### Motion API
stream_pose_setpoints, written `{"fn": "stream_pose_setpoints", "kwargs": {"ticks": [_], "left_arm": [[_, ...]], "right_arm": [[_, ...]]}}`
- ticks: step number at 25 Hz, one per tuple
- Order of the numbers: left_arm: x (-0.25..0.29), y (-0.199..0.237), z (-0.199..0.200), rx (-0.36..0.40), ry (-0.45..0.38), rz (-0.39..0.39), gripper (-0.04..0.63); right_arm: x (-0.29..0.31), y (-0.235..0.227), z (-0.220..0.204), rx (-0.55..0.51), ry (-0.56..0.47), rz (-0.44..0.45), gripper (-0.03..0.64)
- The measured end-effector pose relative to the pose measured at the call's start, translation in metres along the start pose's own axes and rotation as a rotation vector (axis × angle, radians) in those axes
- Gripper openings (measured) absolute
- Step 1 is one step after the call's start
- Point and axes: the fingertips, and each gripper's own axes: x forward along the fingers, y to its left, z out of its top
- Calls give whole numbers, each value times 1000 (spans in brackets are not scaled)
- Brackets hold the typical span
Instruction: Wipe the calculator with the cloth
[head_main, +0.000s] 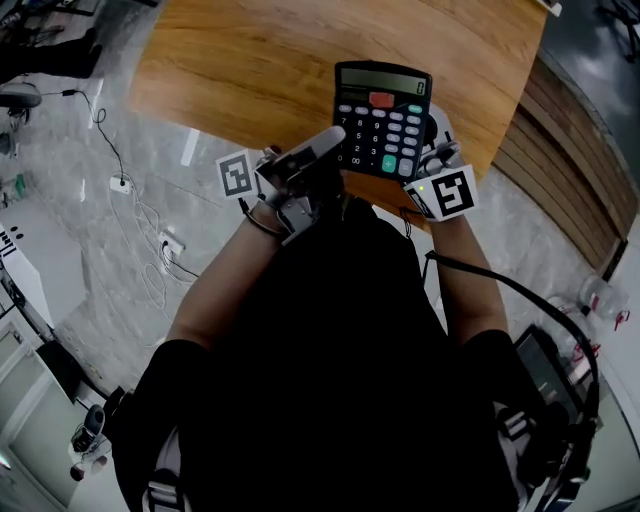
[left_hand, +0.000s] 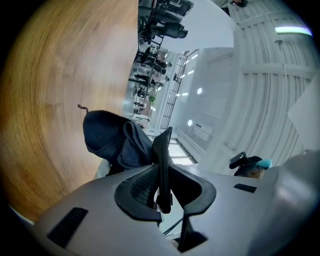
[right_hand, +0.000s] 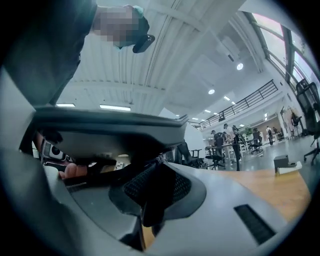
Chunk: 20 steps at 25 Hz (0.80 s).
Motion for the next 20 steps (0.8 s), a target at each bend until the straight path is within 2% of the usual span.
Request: {"fn": "stream_pose_setpoints", "kwargs": {"ticks": [4, 11, 15, 20], "left_arm": [[-3, 3, 1, -18, -36, 3, 71], [-7, 10, 5, 3, -84, 33, 71], [-10, 13, 5, 18, -98, 47, 71], [-7, 10, 2, 23, -65, 62, 71]], "right_arm": [[-1, 27, -7, 50, 3, 58, 41], [-36, 62, -8, 50, 42, 149, 41], [-65, 41, -6, 39, 66, 91, 41], [-84, -23, 16, -2, 29, -77, 41]]}}
